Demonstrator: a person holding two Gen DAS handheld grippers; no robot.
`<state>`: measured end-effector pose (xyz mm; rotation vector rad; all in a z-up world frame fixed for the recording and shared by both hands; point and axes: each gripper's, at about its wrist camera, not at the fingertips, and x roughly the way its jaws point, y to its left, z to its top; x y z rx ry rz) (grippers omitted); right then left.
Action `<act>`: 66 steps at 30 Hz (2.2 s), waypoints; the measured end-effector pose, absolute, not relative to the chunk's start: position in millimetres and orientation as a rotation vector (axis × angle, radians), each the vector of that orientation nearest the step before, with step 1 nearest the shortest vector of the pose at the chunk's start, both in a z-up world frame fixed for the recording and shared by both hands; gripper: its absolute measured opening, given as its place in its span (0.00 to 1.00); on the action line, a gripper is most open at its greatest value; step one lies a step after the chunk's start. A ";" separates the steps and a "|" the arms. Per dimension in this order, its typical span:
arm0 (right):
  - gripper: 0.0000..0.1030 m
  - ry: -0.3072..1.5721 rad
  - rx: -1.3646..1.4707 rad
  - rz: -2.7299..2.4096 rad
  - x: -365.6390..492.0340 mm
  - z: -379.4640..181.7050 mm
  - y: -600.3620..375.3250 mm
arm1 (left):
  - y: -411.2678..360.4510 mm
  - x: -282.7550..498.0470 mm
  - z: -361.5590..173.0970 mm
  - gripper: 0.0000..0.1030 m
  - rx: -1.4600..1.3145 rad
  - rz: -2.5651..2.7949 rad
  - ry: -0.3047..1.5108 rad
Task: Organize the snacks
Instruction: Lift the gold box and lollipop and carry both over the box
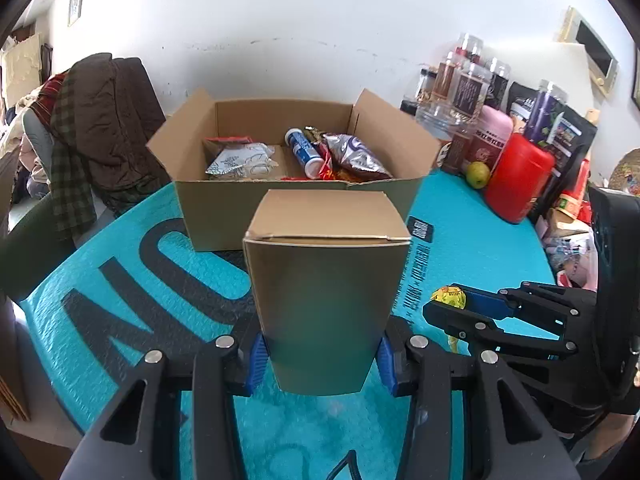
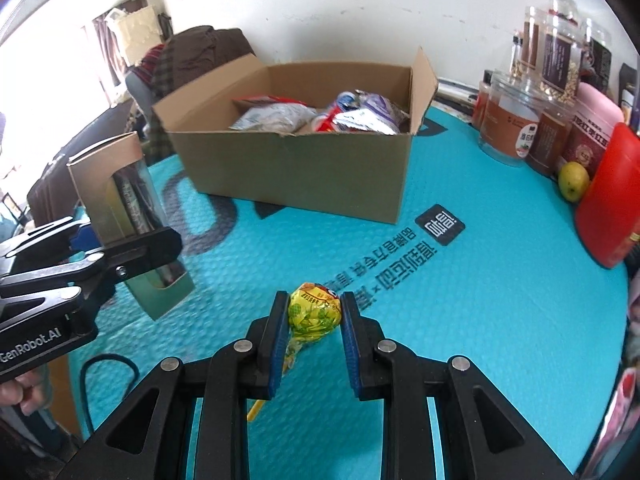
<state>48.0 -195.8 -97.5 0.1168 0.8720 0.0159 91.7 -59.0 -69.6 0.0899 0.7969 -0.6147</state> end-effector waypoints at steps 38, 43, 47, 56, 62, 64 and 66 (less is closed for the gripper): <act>0.24 0.573 0.012 0.125 18.1 33.2 -165.9 | -48.2 77.2 31.5 0.42 0.005 -0.675 0.585; 0.24 0.560 0.007 0.119 42.5 42.1 -172.6 | -54.8 101.7 38.5 0.42 -0.018 -0.684 0.583; 0.24 0.548 0.009 0.118 62.3 47.3 -180.5 | -63.0 125.3 46.3 0.42 -0.018 -0.692 0.573; 0.24 0.494 -0.018 0.127 111.5 63.2 -195.8 | -77.8 178.0 59.0 0.42 0.011 -0.672 0.541; 0.24 0.476 -0.035 0.120 146.6 68.5 -209.4 | -90.2 217.0 63.7 0.42 -0.007 -0.692 0.534; 0.24 0.473 -0.029 0.120 157.3 68.0 -215.2 | -93.7 227.6 65.3 0.42 -0.011 -0.695 0.529; 0.24 0.472 -0.021 0.115 169.6 66.1 -222.7 | -98.3 237.6 66.1 0.42 -0.009 -0.691 0.523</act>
